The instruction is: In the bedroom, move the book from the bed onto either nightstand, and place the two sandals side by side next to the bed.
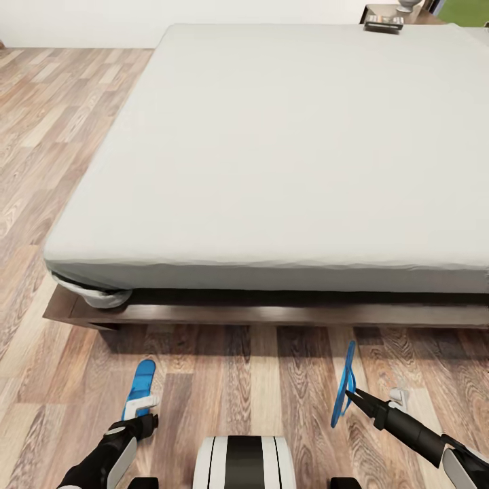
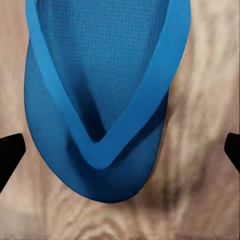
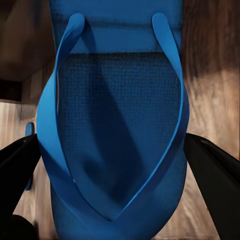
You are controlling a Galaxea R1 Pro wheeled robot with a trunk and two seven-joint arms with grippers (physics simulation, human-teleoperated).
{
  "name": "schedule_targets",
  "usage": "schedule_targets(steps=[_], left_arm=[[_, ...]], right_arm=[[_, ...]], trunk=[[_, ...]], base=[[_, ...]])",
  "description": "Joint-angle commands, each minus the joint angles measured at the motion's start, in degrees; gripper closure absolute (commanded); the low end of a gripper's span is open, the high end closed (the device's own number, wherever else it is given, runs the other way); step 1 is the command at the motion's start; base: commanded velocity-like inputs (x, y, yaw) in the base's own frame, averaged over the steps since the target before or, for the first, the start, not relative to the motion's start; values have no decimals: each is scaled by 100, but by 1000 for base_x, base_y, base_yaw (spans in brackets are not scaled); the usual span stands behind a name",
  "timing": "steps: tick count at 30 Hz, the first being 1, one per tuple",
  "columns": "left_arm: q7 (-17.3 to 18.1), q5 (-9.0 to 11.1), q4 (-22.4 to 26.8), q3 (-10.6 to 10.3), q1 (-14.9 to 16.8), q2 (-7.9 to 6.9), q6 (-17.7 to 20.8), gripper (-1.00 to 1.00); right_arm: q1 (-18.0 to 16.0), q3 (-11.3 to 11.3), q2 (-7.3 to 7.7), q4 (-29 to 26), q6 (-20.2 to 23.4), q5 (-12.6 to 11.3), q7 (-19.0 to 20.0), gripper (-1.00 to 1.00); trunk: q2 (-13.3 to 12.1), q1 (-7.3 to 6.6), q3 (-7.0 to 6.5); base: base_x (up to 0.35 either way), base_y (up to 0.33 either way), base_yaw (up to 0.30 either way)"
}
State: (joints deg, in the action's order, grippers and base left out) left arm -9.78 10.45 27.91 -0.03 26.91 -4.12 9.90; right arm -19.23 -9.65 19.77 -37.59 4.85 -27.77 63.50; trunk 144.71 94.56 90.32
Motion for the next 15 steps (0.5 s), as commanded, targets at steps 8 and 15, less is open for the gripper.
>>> schedule_targets(steps=[8, 15], left_arm=[[-16, 53, 13, -5, -1, -1, 30, -100], [-19, 57, 21, 3, -1, -1, 38, -100]], right_arm=[[-2, -2, 1, 2, 51, -35, 22, 100], [-2, -2, 1, 1, 51, -35, 22, 100]], trunk=[[1, -3, 3], [1, -3, 3]], base=[[-40, 0, 0], [-1, 0, 0]])
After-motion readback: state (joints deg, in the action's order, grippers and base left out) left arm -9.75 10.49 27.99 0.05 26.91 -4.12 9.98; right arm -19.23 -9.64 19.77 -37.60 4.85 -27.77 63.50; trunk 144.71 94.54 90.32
